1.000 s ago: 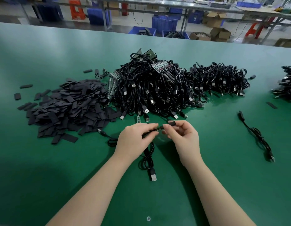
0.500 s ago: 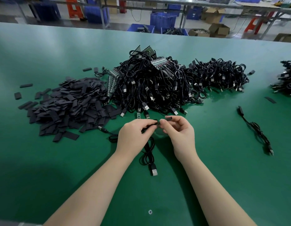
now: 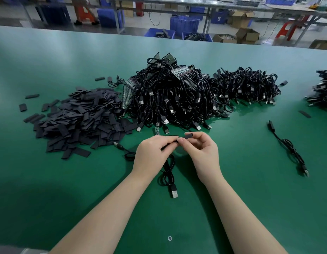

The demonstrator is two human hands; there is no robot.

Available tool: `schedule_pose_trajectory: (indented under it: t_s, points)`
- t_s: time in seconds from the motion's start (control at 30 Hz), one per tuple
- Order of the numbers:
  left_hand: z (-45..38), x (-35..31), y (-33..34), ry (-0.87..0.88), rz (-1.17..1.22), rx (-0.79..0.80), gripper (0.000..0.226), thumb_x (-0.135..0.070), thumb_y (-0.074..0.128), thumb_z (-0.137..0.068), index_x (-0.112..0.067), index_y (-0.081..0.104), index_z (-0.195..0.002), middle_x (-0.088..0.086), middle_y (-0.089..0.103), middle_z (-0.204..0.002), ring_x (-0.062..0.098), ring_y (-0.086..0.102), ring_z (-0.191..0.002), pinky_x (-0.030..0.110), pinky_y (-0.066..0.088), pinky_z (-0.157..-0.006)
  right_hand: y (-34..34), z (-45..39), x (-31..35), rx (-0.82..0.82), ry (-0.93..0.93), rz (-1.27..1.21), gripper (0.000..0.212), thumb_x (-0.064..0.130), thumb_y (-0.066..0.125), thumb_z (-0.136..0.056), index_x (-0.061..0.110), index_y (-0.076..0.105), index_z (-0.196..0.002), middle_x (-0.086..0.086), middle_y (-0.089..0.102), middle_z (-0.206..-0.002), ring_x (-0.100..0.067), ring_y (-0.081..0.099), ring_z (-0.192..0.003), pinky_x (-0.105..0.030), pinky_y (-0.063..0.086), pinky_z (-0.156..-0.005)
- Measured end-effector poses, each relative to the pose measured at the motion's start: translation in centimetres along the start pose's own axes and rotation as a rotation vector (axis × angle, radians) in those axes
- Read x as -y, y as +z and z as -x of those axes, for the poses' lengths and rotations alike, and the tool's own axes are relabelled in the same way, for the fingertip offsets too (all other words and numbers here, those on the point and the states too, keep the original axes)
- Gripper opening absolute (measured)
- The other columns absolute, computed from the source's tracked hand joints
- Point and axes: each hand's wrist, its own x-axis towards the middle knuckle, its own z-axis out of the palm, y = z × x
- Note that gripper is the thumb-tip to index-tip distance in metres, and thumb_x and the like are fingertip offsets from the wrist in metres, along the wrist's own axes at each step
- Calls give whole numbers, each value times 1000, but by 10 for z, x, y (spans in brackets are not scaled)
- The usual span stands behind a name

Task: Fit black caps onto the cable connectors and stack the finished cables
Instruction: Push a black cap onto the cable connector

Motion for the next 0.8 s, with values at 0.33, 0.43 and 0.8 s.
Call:
schedule_pose_trajectory:
  t_s: [0.33,0.43,0.8]
  points:
    - [1,0,2,49,28,20,24,-13,74,-84,-20,76,-107,-8,74,-99,0,64,-94,14,49,-82,0,0,0,19,-17,-2,19,8,79,-82,16,66,-94,5,71,-69,-8,68,-71,-16,52,-71]
    - [2,-1,4,87,-26,26,27,-11,71,-86,-20,75,-111,-8,74,-102,3,65,-95,23,52,-83,1,1,1,-14,-35,7,28,10,77,-84,22,64,-106,1,75,-75,-9,70,-75,-19,54,-76]
    - [1,1,3,-39,-37,21,28,-16,68,-87,-31,75,-109,-13,75,-90,3,64,-82,26,53,-72,11,7,-2,-11,-153,205,53,20,71,-91,58,53,-122,16,75,-94,-1,70,-90,-13,52,-82]
